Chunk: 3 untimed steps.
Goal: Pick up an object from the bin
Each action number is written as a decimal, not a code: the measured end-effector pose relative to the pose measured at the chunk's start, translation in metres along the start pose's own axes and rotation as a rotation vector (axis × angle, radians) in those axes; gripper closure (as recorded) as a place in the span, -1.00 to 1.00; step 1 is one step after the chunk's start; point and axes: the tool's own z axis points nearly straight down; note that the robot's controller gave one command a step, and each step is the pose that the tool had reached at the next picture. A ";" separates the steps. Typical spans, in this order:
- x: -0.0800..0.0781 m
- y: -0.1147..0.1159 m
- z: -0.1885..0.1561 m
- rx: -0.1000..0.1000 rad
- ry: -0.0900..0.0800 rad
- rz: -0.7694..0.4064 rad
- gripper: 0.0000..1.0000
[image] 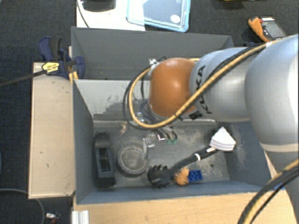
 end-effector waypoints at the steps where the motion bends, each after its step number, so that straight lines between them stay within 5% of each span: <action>1: 0.077 -0.018 0.027 0.000 -0.029 -0.153 -1.00; 2: 0.026 -0.042 0.030 -0.005 -0.015 0.002 1.00; 3: 0.026 -0.042 0.030 -0.005 -0.015 0.003 1.00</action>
Offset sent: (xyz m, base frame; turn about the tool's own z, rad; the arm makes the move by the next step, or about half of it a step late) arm -0.0185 -0.0484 -0.0350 -0.0001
